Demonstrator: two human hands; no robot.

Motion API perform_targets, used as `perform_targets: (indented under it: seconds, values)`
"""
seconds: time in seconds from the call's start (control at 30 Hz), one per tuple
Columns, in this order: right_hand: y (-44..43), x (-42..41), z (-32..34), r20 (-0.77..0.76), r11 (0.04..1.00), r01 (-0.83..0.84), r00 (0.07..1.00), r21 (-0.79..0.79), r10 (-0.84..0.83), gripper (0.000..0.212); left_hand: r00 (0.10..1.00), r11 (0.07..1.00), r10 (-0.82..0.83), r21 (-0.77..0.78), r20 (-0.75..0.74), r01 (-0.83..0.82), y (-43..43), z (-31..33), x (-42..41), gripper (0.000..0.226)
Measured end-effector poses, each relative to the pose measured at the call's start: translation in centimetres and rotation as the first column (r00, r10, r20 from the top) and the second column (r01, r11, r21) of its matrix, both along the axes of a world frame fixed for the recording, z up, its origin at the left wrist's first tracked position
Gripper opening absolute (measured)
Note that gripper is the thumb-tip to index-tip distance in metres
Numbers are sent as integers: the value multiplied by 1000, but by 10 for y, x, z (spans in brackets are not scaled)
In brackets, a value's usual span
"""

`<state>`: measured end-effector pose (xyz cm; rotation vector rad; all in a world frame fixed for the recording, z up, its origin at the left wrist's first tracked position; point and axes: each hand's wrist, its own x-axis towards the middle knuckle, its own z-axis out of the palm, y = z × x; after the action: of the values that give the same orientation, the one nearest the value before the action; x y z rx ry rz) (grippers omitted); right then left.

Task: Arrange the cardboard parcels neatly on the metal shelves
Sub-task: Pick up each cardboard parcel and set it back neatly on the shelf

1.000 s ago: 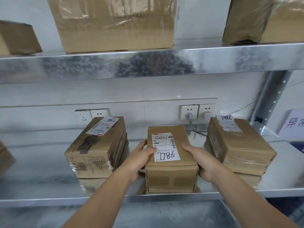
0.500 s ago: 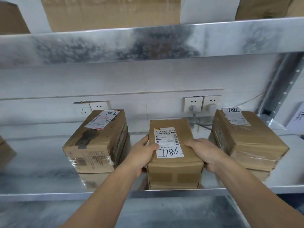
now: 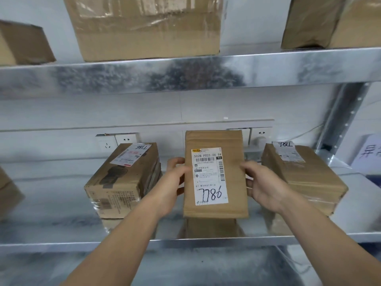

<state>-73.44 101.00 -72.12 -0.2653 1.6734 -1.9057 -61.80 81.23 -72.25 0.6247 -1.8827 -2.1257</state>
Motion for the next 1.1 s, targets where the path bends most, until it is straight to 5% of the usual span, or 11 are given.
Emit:
perform_targets:
  seconds: [0.17,0.37,0.6,1.1]
  values:
    - [3,-5,19,39,989,63,998,-131,-58,35,1000,990,16,139,24,-19,-8,18,0,52]
    - [-11,0,28,-21,999,2,1000,-35,-2,65,995,992,-17,123,98,5,-7,26,-4,66]
    - [-17,1,34,-20,996,0,1000,87,2,33,976,999,-19,30,216,13,-3,37,-4,41]
    - [-25,-16,31,-55,974,-26,998,227,39,36,975,999,8,-53,224,4,-6,40,-14,21]
